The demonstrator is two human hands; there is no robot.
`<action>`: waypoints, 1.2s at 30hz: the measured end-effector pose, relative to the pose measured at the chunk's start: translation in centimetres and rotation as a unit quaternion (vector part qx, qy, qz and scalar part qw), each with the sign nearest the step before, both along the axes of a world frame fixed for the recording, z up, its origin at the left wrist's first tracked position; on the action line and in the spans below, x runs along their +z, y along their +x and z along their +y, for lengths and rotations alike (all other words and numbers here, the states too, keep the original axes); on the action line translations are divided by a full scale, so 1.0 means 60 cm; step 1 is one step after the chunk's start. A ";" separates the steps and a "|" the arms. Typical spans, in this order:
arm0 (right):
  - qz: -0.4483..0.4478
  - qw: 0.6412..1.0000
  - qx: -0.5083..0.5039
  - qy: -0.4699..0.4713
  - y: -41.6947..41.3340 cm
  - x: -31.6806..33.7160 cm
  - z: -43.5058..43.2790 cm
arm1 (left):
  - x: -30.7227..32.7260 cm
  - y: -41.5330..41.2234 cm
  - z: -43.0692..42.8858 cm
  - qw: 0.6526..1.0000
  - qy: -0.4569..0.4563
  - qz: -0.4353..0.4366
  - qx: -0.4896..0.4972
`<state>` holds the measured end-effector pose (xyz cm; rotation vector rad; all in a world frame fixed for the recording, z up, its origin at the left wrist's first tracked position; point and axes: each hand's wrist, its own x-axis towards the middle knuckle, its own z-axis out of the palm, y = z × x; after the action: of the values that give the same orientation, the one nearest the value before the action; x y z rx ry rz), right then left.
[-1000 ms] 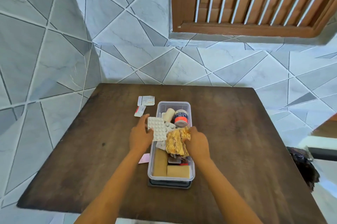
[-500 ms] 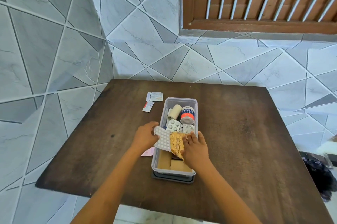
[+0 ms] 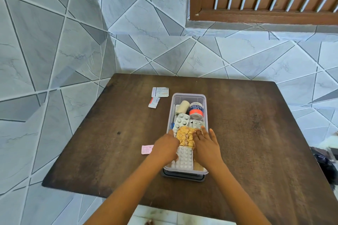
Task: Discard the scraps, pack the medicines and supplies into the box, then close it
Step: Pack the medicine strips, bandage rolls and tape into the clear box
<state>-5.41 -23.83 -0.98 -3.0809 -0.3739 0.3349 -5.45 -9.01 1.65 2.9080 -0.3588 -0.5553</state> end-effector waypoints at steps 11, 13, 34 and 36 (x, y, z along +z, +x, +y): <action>-0.052 0.990 -0.041 0.125 0.041 0.030 0.089 | -0.038 0.056 0.163 0.990 -0.012 0.107 0.087; -0.051 0.990 -0.045 0.122 0.041 0.025 0.099 | -0.066 0.045 0.157 0.993 -0.015 0.095 0.067; -0.007 0.966 -0.141 0.217 -0.007 0.000 -0.037 | -0.021 0.125 -0.086 0.948 -0.276 0.041 0.152; -0.014 0.967 -0.131 0.220 -0.004 -0.004 -0.042 | -0.024 0.126 -0.091 0.953 -0.264 0.030 0.144</action>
<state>-5.67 -26.33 -1.25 -2.6537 -0.0275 0.1709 2.11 -14.48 0.23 2.3610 -0.0551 -0.4206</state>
